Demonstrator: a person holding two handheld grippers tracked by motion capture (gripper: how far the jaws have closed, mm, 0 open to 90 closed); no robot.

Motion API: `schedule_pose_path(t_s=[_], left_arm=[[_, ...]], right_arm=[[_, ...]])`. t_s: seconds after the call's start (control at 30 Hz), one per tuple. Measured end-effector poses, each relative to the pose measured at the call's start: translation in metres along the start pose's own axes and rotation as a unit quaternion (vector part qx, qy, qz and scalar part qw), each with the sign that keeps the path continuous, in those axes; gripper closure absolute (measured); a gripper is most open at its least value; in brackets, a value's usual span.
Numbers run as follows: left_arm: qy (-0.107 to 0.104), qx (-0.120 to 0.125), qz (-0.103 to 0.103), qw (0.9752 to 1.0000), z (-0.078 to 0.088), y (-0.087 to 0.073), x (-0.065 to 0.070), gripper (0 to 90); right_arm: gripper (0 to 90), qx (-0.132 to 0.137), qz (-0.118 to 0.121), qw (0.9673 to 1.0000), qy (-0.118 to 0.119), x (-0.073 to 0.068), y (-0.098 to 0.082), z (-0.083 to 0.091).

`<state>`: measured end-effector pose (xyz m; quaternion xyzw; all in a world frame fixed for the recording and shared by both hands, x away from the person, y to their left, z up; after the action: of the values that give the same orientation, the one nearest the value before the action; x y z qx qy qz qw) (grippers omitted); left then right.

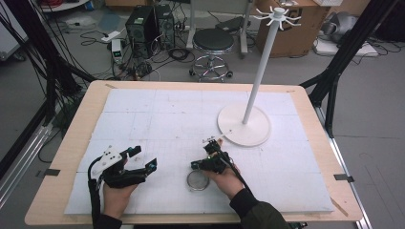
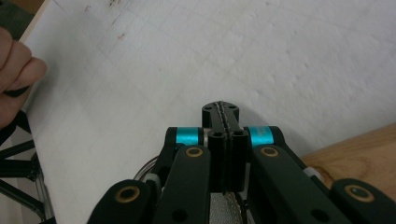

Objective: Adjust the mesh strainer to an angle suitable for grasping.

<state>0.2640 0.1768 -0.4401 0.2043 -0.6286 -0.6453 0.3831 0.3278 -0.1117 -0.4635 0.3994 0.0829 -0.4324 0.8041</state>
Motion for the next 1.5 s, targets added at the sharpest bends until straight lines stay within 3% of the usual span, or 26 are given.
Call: schedule_pose_path(t_s=[0.2,0.33,0.43,0.5,0.7,1.0,1.13,1.27,1.5], left_arm=[[0.001,-0.003,-0.002,1.0,-0.001,0.0,0.0,17.6],[0.002,-0.002,-0.001,1.0,-0.001,-0.001,0.0,17.8],[0.0,-0.004,-0.001,1.0,-0.001,-0.001,0.0,17.9],[-0.002,-0.004,-0.001,1.0,-0.001,-0.001,0.001,17.9],[-0.002,-0.001,-0.001,1.0,-0.001,-0.001,0.001,18.7],[-0.002,-0.006,-0.003,1.0,-0.001,-0.001,0.001,18.8],[-0.002,-0.001,0.0,1.0,0.0,0.0,0.001,18.9],[-0.003,-0.003,0.002,1.0,-0.001,-0.001,0.001,18.9],[-0.002,-0.002,0.001,1.0,0.0,-0.001,0.0,18.9]], right_arm=[[90.0,0.004,-0.004,1.0,0.007,0.004,-0.011,0.013],[90.0,0.047,-0.021,0.9986,0.008,0.013,-0.009,0.029],[90.0,0.07,-0.034,0.997,0.003,0.028,-0.009,0.045],[90.0,0.082,-0.058,0.9948,-0.013,0.045,-0.011,0.059],[90.0,0.093,-0.085,0.9915,-0.031,0.067,-0.015,0.07],[90.0,0.096,-0.099,0.9898,-0.035,0.078,-0.016,0.059],[90.0,0.103,-0.11,0.9884,-0.016,0.08,-0.011,0.048],[90.0,0.102,-0.112,0.9883,-0.009,0.077,-0.006,0.04],[90.0,0.086,-0.098,0.9915,-0.005,0.065,0.011,0.018]])
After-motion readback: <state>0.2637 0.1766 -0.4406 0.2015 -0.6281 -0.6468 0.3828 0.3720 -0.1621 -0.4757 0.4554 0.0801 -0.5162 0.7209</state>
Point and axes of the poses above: each handheld gripper's, and its own axes: z roughly backward along the jaws, y roughly out of its top, x roughly to its right, the point moved 2 cm from there along -z, roughly forward along the jaws, and after that the axes turned 4 degrees about x, right-handed, at the moved point
